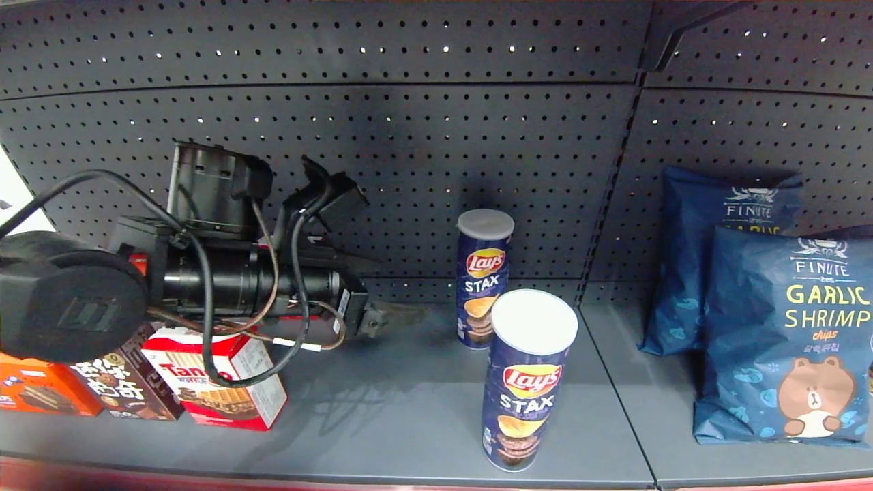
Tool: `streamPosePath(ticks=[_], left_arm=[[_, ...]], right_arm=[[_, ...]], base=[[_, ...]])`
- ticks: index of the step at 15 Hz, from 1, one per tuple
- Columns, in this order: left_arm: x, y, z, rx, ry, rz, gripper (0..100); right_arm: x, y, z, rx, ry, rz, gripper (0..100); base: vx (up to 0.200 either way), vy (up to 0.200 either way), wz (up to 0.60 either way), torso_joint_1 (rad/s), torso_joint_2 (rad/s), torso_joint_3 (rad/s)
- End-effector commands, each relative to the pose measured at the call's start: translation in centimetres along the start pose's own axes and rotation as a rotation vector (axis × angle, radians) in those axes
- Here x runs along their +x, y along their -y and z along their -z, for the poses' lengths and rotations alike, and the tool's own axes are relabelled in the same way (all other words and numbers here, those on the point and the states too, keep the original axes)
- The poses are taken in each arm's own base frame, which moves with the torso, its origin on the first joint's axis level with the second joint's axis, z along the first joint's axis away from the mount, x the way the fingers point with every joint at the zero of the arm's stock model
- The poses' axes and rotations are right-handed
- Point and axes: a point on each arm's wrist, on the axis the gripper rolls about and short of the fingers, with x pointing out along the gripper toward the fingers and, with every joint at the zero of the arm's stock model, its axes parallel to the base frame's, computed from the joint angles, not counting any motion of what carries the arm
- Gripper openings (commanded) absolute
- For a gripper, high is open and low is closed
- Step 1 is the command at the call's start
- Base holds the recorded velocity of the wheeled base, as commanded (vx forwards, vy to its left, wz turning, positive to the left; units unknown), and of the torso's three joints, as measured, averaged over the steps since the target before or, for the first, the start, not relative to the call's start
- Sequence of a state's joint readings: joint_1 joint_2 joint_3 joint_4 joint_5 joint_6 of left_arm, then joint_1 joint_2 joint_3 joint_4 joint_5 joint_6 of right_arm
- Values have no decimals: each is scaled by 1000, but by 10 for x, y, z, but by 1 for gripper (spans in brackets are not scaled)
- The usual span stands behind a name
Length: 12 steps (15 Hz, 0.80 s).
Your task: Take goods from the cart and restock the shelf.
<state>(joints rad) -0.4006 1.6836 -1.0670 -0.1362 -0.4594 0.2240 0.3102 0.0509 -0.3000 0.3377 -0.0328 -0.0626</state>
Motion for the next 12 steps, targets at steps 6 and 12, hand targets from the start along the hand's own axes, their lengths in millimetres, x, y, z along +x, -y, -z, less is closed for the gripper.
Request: streamPosePath(ticks=[6, 12], left_arm=[[-32, 33, -14, -22, 51, -142, 100], [-40, 61, -11, -50, 45, -196, 100]], right_arm=[[69, 0, -82, 57, -93, -112, 100], [156, -10, -93, 36, -170, -157, 100]], base=[[0, 0, 0, 0, 0, 0], [0, 0, 0, 0, 0, 0]])
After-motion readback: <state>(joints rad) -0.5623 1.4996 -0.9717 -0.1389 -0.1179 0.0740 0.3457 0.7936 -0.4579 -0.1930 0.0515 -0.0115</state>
